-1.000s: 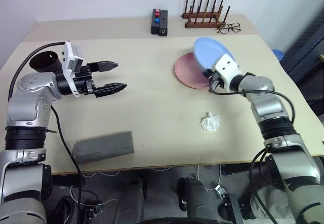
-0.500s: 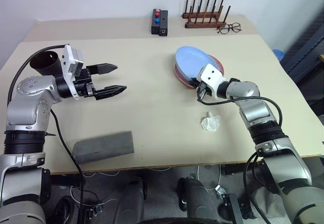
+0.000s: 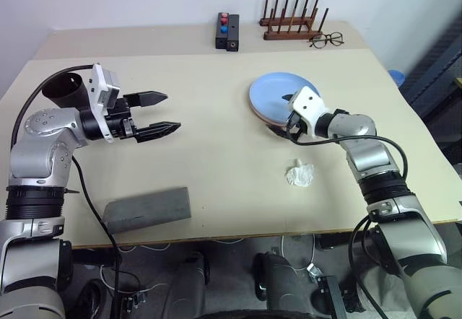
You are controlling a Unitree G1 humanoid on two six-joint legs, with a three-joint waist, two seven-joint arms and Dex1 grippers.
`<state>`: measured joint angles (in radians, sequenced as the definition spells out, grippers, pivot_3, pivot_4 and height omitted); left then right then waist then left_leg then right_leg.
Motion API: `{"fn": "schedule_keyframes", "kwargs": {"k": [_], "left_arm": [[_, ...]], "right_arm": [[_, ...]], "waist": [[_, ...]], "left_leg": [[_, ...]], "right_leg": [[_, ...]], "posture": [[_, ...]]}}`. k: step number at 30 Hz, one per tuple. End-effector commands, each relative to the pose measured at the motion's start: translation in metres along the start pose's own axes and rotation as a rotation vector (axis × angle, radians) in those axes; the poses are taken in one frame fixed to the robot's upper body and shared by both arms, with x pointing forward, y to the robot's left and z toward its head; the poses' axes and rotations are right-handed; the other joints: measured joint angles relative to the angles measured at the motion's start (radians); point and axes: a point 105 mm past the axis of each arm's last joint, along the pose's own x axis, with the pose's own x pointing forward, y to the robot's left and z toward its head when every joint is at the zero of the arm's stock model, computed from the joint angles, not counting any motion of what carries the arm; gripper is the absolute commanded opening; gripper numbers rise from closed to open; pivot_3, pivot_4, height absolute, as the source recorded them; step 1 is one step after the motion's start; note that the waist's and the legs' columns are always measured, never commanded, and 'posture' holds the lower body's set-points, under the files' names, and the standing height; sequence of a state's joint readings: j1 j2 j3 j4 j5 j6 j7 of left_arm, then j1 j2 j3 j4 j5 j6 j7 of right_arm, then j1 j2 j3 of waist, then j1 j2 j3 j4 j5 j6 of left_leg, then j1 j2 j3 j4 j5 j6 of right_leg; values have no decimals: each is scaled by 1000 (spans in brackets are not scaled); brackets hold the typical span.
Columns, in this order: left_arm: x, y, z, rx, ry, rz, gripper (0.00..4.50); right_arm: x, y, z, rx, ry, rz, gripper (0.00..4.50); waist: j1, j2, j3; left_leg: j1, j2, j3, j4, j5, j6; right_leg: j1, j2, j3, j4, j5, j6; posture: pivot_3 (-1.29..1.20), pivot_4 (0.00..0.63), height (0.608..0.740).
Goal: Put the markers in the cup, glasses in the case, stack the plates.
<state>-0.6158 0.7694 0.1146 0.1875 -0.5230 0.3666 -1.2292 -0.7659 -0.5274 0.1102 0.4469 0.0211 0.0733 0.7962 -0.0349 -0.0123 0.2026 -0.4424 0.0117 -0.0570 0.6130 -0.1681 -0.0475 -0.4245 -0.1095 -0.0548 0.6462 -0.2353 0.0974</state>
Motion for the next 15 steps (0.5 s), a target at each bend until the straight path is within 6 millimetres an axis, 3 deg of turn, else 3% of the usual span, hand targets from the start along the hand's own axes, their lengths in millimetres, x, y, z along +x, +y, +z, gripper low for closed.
{"fn": "schedule_keyframes", "kwargs": {"k": [1,5,15], "left_arm": [[-5,-4,15,15,-34,-24,4500],[-6,-6,15,-1,-30,-34,4500],[0,-5,14,-2,-34,-48,4500]], "right_arm": [[-29,-17,40,134,-157,13,4455],[-65,16,40,265,-72,247,4455],[-84,60,-9,283,260,317,4455]], "waist": [[2,0,0],[22,0,0],[23,0,0]], "left_leg": [[0,0,0,0,0,0],[0,1,0,0,0,0],[0,1,0,1,0,0]], "right_leg": [[0,0,0,0,0,0],[0,0,0,0,0,0],[0,0,0,-1,-2,-5]], "posture": [[0,150,740],[0,150,740],[0,150,740]]}}
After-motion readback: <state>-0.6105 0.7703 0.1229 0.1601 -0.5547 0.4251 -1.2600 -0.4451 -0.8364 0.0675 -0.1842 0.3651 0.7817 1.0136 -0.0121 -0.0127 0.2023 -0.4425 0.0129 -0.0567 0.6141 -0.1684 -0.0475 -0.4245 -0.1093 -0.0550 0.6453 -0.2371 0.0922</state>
